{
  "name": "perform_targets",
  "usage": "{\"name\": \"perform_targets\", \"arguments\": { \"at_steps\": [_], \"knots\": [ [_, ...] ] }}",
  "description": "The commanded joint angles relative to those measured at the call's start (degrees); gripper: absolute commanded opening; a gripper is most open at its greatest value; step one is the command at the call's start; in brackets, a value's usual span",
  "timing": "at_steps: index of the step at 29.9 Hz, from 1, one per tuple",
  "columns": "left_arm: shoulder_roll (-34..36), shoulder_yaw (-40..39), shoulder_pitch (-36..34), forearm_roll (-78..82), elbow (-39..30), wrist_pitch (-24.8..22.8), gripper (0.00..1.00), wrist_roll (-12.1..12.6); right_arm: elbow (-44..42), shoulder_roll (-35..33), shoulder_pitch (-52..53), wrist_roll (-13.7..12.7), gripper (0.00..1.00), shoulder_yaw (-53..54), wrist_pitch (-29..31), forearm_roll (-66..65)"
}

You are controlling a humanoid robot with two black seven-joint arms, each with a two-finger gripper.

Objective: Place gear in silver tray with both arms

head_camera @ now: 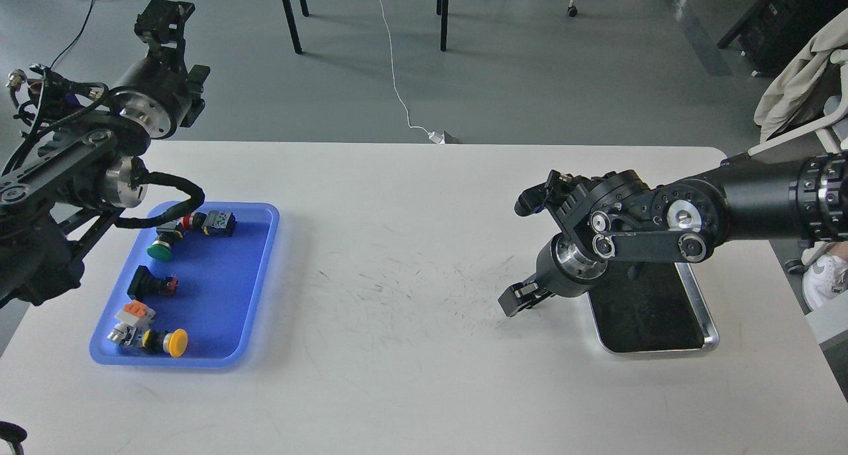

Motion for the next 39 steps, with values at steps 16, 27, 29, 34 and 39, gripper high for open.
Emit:
{"name": "perform_targets", "arguments": {
  "at_steps": [16,27,29,34,39],
  "knots": [
    [0.12,-0.14,0.02,-0.09,0.00,0.00,0.98,-0.44,-2.59,1.57,-1.51,-0.01,0.44,-0.46,0.00,-0.16],
    [0.47,-1.20,0.02,-0.09,0.00,0.00,0.98,-0.70,-2.94,1.57,-1.07,0.08,0.12,-0.37,0.00,-0.34],
    [0.38,-1.20,0.02,-0.09,0.00,0.08,0.98,-0.70,-2.85,1.39,-0.80,0.26,0.09,-0.11,0.00,-0.16],
    [0.29,-1.29,0.02,-0.09,0.00,0.17,0.98,-0.70,-2.16,-2.11,2.17,0.43,0.05,2.26,0.00,0.54],
    [0.29,-1.20,0.02,-0.09,0.00,0.17,0.98,-0.70,0.48,-11.68,5.96,0.52,0.05,7.54,0.00,0.37]
  ]
}}
